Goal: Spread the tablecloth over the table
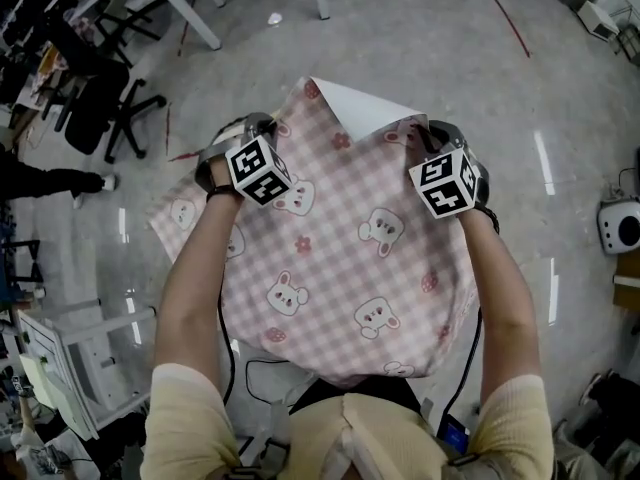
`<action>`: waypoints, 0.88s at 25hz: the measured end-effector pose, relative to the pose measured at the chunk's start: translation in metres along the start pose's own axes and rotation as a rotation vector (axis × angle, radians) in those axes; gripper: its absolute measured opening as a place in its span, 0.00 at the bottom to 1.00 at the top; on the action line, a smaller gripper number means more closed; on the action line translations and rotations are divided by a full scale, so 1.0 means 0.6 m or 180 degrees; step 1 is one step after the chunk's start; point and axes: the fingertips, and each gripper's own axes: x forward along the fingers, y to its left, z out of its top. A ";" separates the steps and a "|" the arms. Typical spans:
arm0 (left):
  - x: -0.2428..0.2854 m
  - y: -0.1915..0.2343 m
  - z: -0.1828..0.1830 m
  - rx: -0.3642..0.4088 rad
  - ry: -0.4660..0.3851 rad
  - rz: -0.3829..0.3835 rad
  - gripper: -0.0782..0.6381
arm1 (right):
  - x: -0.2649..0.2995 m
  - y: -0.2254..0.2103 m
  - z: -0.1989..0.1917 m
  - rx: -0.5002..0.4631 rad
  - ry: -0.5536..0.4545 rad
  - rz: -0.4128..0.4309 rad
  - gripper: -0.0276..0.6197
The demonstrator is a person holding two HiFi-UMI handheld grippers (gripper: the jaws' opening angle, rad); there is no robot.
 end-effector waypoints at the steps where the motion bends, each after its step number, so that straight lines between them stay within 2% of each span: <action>1: 0.004 -0.003 -0.002 -0.0010 -0.0006 0.0010 0.15 | 0.002 0.002 -0.002 -0.0009 0.0006 -0.0010 0.08; 5: 0.017 -0.006 -0.004 -0.0077 -0.0036 0.0068 0.16 | 0.003 0.006 -0.007 -0.0052 0.0013 -0.0053 0.08; 8: 0.020 0.001 -0.009 -0.0236 -0.0090 0.0191 0.21 | 0.000 0.007 -0.006 0.0010 -0.0017 -0.0060 0.10; 10: 0.022 0.006 -0.015 -0.0386 -0.0120 0.0248 0.23 | -0.002 0.006 -0.005 0.0052 -0.0023 -0.0069 0.15; 14: 0.016 0.006 -0.018 -0.0595 -0.0222 0.0273 0.36 | -0.004 0.004 0.000 0.0104 -0.0023 -0.0149 0.26; 16: 0.011 0.003 -0.020 -0.0647 -0.0247 0.0272 0.36 | -0.006 0.002 0.000 0.0128 -0.0031 -0.0202 0.31; 22: -0.019 0.007 -0.029 -0.0928 -0.0339 0.0324 0.36 | -0.031 0.006 0.013 0.0131 -0.0100 -0.0228 0.31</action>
